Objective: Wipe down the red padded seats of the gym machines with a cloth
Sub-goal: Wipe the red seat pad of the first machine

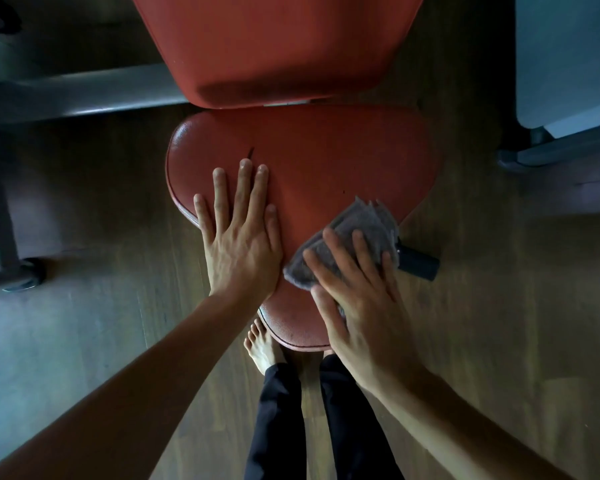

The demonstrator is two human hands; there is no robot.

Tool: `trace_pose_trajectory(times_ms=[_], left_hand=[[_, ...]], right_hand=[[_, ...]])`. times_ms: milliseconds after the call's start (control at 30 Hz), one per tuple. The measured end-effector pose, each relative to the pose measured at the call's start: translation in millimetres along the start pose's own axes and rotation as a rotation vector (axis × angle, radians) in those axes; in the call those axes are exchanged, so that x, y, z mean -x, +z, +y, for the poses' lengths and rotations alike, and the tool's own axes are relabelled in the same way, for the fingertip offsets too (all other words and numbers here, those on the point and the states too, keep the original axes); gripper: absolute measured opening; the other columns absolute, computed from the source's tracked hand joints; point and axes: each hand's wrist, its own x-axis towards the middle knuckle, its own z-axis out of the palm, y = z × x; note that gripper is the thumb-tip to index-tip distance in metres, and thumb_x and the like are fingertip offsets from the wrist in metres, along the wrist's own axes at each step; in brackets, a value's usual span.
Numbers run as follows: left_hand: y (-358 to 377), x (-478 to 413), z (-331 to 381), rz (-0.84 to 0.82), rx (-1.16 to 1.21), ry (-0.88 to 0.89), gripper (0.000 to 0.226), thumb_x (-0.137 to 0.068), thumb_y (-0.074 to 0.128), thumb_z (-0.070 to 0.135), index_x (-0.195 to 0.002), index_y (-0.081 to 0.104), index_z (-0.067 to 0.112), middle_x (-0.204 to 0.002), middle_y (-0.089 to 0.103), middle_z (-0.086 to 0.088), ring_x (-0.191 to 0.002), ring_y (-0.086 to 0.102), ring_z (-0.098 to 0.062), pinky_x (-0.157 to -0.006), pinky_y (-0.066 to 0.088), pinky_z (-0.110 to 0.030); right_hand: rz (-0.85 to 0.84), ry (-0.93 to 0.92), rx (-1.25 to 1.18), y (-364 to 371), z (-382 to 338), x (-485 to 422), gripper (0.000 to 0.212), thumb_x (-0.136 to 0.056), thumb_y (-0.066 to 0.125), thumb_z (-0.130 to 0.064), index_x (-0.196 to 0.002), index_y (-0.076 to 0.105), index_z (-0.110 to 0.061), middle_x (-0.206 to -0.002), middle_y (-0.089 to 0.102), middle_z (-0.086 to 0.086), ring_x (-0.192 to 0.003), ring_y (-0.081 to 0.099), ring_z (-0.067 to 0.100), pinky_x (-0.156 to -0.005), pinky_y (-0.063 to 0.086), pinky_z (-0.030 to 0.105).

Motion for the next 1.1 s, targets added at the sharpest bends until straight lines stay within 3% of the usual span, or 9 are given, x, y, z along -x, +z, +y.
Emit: trace_pose_trajectory(times_ms=[67,200,267,400,467,733,900,1000,1100], left_hand=[[-1.0,-0.8,0.1,-0.003,-0.008,0.003,0.054,-0.107,0.016,0.038,-0.159,0.009,0.031,-0.167,0.001,0.010,-0.154,-0.012,-0.019,-0.124,-0.012,-0.046],[-0.6,-2.6,2.2,0.011,-0.007,0.001,0.055,-0.105,0.016,0.039,-0.159,0.013,0.031,-0.167,0.005,0.011,-0.155,-0.009,-0.019,-0.124,-0.010,-0.046],[-0.6,-2.4,2.5,0.009,-0.007,0.001,0.055,-0.105,0.015,0.039,-0.159,0.012,0.031,-0.167,0.004,0.011,-0.155,-0.009,-0.019,-0.124,-0.011,-0.046],[-1.7,-2.2,2.2,-0.006,-0.016,0.006,0.054,-0.106,0.015,0.038,-0.160,0.010,0.031,-0.167,0.001,0.011,-0.154,-0.012,-0.019,-0.124,-0.011,-0.046],[-1.4,-3.2,3.1,0.003,-0.019,0.004,0.054,-0.106,0.016,0.038,-0.160,0.011,0.031,-0.167,0.003,0.011,-0.154,-0.010,-0.020,-0.124,-0.010,-0.046],[2.1,-2.8,3.0,0.041,-0.026,0.006,0.054,-0.106,0.018,0.038,-0.159,0.016,0.030,-0.167,0.007,0.011,-0.155,-0.006,-0.020,-0.124,-0.008,-0.048],[2.4,-2.6,3.5,0.038,-0.030,0.016,0.053,-0.107,0.021,0.035,-0.159,0.016,0.029,-0.167,0.007,0.010,-0.155,-0.006,-0.021,-0.124,-0.009,-0.047],[2.9,-2.8,1.7,0.036,-0.034,0.015,0.053,-0.107,0.019,0.035,-0.160,0.014,0.029,-0.167,0.005,0.010,-0.155,-0.007,-0.021,-0.123,-0.011,-0.046],[2.2,-2.9,2.2,0.047,-0.030,0.020,0.054,-0.106,0.018,0.036,-0.159,0.016,0.028,-0.167,0.007,0.009,-0.155,-0.006,-0.021,-0.123,-0.010,-0.046]], right_hand=[[-0.029,-0.036,0.075,-1.8,13.4,-4.7,0.045,-0.103,0.032,-0.045,-0.143,0.048,-0.035,-0.158,0.033,-0.008,-0.150,0.024,0.022,-0.119,0.019,0.057],[0.026,0.100,0.178,-1.2,30.2,-79.7,0.052,-0.103,0.021,-0.052,-0.152,0.032,-0.038,-0.164,0.019,-0.011,-0.153,0.008,0.020,-0.121,0.002,0.055],[0.056,0.141,0.183,4.5,22.1,-82.2,0.052,-0.103,0.020,-0.050,-0.153,0.029,-0.037,-0.164,0.016,-0.010,-0.153,0.006,0.020,-0.122,0.000,0.055],[-0.019,-0.095,0.188,5.5,14.2,-25.5,0.051,-0.106,0.015,-0.049,-0.151,0.033,-0.034,-0.162,0.024,-0.008,-0.152,0.017,0.020,-0.121,0.013,0.055],[-0.022,-0.127,0.212,0.8,34.8,-39.6,0.051,-0.105,0.017,-0.050,-0.151,0.033,-0.036,-0.161,0.027,-0.008,-0.151,0.020,0.020,-0.120,0.015,0.055],[0.205,0.161,0.317,4.0,51.2,-139.7,0.051,-0.104,0.026,-0.047,-0.151,0.036,-0.032,-0.162,0.028,-0.006,-0.150,0.023,0.022,-0.119,0.014,0.053],[0.091,0.077,0.219,15.4,10.8,-68.5,0.053,-0.105,0.020,-0.045,-0.155,0.029,-0.029,-0.164,0.020,-0.003,-0.152,0.015,0.023,-0.121,0.010,0.053],[0.045,-0.005,0.204,19.7,-7.4,0.5,0.052,-0.107,0.016,-0.044,-0.154,0.030,-0.027,-0.163,0.022,-0.002,-0.152,0.017,0.024,-0.120,0.019,0.055],[0.016,-0.094,0.196,19.8,3.6,13.8,0.050,-0.107,0.019,-0.043,-0.153,0.031,-0.029,-0.163,0.023,-0.003,-0.152,0.018,0.024,-0.116,0.024,0.058]])
